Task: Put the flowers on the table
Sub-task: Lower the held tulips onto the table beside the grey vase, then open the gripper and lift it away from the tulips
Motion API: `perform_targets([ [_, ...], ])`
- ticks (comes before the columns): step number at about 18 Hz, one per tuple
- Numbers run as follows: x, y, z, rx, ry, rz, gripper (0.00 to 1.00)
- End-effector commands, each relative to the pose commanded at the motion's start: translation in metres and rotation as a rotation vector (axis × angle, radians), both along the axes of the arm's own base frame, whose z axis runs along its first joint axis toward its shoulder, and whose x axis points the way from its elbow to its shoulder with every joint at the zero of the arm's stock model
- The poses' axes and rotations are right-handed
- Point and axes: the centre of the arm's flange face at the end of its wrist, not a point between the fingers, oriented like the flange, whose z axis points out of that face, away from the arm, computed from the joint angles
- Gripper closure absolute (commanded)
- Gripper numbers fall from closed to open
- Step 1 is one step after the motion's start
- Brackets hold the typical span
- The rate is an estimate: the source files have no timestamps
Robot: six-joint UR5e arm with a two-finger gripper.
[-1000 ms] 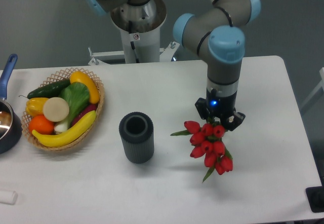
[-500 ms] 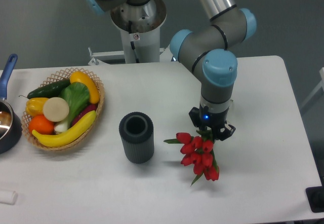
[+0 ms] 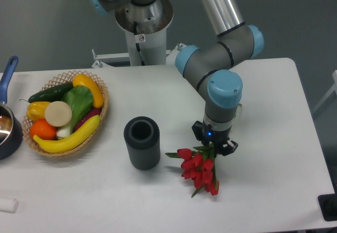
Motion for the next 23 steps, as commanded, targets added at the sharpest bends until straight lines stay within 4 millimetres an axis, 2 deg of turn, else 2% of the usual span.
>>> perform_targets([
  [4, 0.0, 0.0, -0.001, -0.001, -0.001, 0.002, 0.54],
  [5, 0.0, 0.0, -0.001, 0.001, 0.001, 0.0, 0.47],
  [6, -0.001, 0.001, 0.001, 0.005, 0.008, -0.003, 0.28],
  [7, -0.002, 0.002, 0.005, 0.009, 0.015, -0.006, 0.03],
  [9, -0.005, 0.003, 0.016, 0.023, 0.035, -0.002, 0.0],
  [12, 0.0, -0.002, 0.049, 0.05, 0.074, 0.0, 0.0],
  [15, -0.001, -0.021, 0.09, 0.093, 0.117, 0.031, 0.0],
  [19, -0.011, -0.033, 0.144, 0.114, 0.187, 0.06, 0.0],
  [21, -0.025, -0.052, 0.161, 0.092, 0.16, 0.084, 0.0],
  [23, -0.031, -0.075, 0.188, 0.024, 0.092, 0.023, 0.0],
])
